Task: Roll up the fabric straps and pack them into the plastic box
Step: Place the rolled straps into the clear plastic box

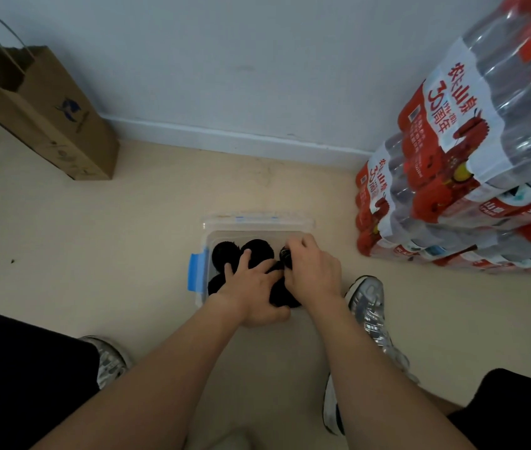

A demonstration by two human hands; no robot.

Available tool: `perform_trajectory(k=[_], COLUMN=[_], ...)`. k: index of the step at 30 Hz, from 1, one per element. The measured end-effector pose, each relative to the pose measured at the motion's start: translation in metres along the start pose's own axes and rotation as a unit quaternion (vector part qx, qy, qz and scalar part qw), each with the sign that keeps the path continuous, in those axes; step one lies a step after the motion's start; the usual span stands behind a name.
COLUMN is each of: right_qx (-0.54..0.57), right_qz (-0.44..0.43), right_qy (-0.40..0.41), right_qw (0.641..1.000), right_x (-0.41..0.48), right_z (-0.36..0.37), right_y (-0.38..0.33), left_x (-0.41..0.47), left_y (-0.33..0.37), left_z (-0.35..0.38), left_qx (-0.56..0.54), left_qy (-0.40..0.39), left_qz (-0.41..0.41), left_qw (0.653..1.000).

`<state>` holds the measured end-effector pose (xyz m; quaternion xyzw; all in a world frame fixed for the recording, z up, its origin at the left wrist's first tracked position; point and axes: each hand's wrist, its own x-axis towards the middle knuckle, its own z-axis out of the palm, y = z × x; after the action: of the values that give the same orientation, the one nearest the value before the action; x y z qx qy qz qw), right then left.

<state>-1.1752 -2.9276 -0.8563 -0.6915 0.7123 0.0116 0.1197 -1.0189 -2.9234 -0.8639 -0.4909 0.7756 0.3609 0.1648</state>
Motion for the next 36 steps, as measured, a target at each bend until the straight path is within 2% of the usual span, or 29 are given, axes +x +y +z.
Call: perform_trajectory(k=[3, 6, 10, 13, 21, 25, 28, 31, 33, 36], right_qx=[-0.033, -0.062, -0.015, -0.061, -0.087, -0.061, -0.048, -0.035, -0.053, -0.072], right_qz=[0.019, 0.001, -0.057, -0.107, -0.076, -0.030, 0.000, -0.037, -0.055, -0.034], right_qy=[-0.034, -0.031, 0.038, 0.102, -0.037, -0.055, -0.002, 0.053, 0.030, 0.021], right_qw=[0.999, 0.998, 0.998, 0.987, 0.993, 0.996, 0.999, 0.997, 0.997, 0.997], right_x=[0.009, 0.012, -0.012, -0.027, -0.016, -0.001, 0.007, 0.011, 0.015, 0.022], right_z=[0.003, 0.007, 0.013, 0.024, 0.023, -0.004, -0.011, -0.011, -0.014, -0.017], right_y=[-0.002, -0.005, 0.007, 0.013, 0.010, -0.010, -0.026, -0.029, -0.027, -0.023], left_x=[-0.001, -0.003, -0.002, -0.002, -0.003, -0.008, -0.012, -0.022, -0.033, -0.048], left_y=[-0.002, -0.006, -0.014, -0.017, -0.022, -0.023, -0.025, -0.027, -0.031, -0.042], left_z=[-0.001, -0.001, -0.006, -0.005, 0.000, 0.000, 0.001, 0.005, 0.006, 0.002], left_qx=[0.008, 0.029, 0.027, 0.035, 0.009, -0.026, -0.040, -0.019, -0.019, -0.018], left_qy=[-0.014, -0.035, -0.053, -0.052, -0.027, -0.002, 0.046, 0.086, 0.103, 0.157], left_qz=[0.012, 0.021, 0.035, 0.036, 0.034, 0.050, 0.080, 0.077, 0.056, 0.027], left_qw=[1.000, 0.999, 0.998, 0.997, 0.999, 0.998, 0.995, 0.993, 0.993, 0.987])
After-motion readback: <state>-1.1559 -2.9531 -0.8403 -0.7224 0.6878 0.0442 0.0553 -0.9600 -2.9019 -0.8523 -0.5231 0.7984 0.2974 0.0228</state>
